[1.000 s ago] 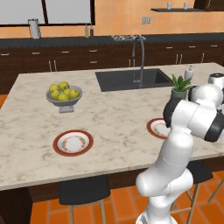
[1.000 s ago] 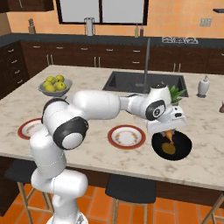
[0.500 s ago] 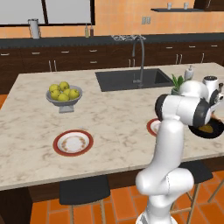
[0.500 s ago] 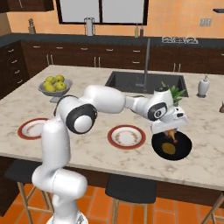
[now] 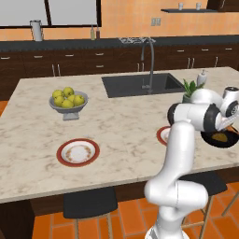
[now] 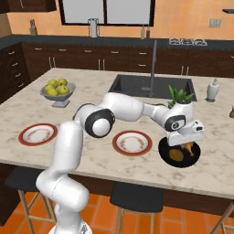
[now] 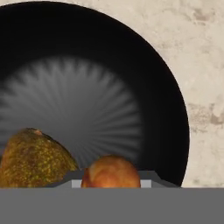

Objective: Pick the chicken drumstick and avocado from their plates and place them in the bowl. Then put the bowl in the fridge.

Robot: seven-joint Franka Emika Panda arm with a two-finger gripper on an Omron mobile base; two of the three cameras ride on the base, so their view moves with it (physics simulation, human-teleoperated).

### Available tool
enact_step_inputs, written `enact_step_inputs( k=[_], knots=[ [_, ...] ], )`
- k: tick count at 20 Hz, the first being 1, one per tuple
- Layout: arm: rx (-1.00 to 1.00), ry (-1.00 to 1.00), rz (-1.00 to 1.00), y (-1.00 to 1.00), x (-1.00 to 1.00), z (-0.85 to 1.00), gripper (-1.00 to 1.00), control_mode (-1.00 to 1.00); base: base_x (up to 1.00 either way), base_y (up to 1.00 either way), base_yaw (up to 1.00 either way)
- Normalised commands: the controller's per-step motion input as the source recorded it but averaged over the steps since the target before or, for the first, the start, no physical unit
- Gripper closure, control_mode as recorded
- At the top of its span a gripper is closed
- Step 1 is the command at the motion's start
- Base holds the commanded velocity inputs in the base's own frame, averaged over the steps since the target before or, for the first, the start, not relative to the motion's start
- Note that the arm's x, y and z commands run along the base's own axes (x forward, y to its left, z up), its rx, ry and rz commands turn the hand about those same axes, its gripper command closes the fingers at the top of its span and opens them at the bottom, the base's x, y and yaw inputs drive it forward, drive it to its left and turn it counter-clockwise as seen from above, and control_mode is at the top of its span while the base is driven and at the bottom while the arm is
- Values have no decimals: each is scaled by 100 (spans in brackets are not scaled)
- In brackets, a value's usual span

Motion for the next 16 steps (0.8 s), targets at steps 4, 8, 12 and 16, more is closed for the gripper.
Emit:
enact_step_inputs(
  k=[4,8,12,16],
  knots=[
    [13,3,0,-3,6,-26,100,-100,0,0,0],
    [10,3,0,0,11,-29,100,-100,0,0,0],
    [3,6,0,7,32,-18,-100,-100,0,0,0],
    [1,6,0,1,31,-10,-100,-100,0,0,0]
  ],
)
